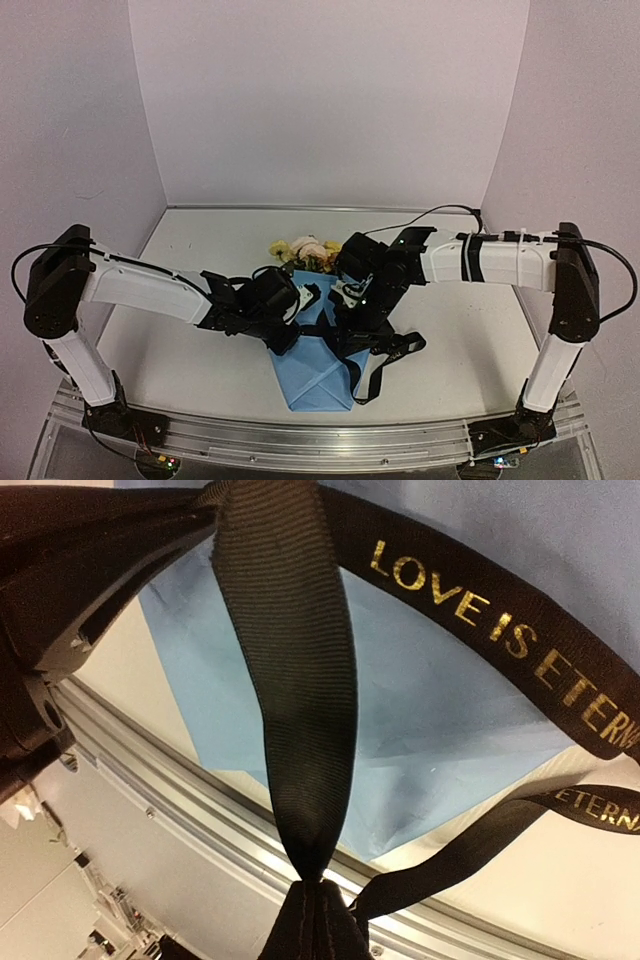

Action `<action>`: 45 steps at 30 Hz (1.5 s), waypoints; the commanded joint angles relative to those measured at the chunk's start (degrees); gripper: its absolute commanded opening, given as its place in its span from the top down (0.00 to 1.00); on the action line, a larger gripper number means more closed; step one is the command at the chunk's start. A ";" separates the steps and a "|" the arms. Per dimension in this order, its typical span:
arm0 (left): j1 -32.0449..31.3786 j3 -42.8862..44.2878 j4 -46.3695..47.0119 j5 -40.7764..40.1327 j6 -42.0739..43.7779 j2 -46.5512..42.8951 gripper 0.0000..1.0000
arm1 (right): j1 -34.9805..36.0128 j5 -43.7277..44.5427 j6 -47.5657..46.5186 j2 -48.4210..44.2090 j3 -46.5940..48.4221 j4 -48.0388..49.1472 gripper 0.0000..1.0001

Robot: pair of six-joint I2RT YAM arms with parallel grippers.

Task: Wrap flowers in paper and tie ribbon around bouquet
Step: Cross the ribbon over the folded bouquet.

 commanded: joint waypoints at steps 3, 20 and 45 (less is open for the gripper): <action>0.22 1.19 3.19 -1.85 -0.26 -3.78 0.97 | -1.51 -12.43 -3.01 -0.22 1.00 0.73 1.00; 2.96 -0.60 4.30 4.85 -0.76 -8.88 0.97 | -3.84 -4.32 -4.46 12.30 12.74 -6.01 1.00; 8.42 -5.07 10.64 13.89 -12.43 -11.77 0.49 | -4.53 13.75 -12.06 16.81 17.57 -3.04 1.00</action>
